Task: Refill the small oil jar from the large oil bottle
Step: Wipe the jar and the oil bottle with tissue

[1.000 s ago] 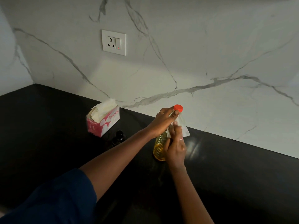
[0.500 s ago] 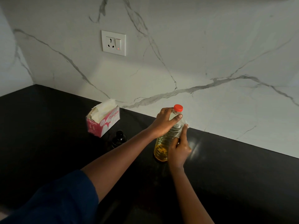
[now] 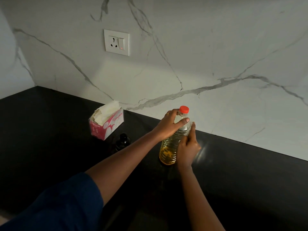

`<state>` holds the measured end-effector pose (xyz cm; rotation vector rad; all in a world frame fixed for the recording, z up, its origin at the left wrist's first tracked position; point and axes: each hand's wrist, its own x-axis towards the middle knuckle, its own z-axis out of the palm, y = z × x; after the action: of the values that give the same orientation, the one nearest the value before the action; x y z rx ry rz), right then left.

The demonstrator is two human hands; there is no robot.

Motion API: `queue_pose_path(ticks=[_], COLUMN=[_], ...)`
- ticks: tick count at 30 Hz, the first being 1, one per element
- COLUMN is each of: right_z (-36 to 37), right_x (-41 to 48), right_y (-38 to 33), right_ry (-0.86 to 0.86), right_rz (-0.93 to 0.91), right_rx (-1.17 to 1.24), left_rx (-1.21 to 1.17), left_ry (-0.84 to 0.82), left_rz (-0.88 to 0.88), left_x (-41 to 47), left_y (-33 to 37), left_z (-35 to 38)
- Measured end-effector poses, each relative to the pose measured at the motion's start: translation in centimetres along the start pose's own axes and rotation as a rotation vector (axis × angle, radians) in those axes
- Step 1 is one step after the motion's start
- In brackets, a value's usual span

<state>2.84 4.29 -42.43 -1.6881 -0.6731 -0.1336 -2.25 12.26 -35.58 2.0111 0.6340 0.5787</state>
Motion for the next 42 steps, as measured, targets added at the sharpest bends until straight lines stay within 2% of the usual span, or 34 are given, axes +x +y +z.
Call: queue_pose_path(ticks=[2,8,12,16,22,28,36,42], right_z=[0.2,1.0,1.5,1.1,0.9,1.2,0.8,1.4], right_x=[-0.6,-4.0,-3.3,-1.9,-3.4,-3.5,-3.6,-4.6], right_y=[0.5,-0.3,-1.0,-0.6,0.8,-0.9,1.0,0.6], right_ry=[-0.016,0.003,0.061,0.008,-0.058,0.029,-0.043,-0.003], right_rz=[0.063,0.062,0.054,0.114,0.152,0.147,0.227,0.186], right_rx=[0.021,0.064,0.087,0.096,-0.001,0.075,-0.088,-0.044], left_rx=[0.007,0.031,0.018,0.023,0.033,0.038,0.039,0.020], left_ry=[0.008,0.044,0.049,0.042,0.066,0.059,0.059,0.065], left_rz=[0.012,0.039,0.036,0.034,0.056,0.041,0.036,0.036], left_x=[0.1,0.1,-0.1,0.1,0.2,0.0,0.3,0.3], left_y=[-0.2,-0.4,-0.4,-0.5,-0.6,-0.5,-0.7,-0.9], left_z=[0.1,0.2,0.3,0.1,0.4,0.2,0.5,0.3])
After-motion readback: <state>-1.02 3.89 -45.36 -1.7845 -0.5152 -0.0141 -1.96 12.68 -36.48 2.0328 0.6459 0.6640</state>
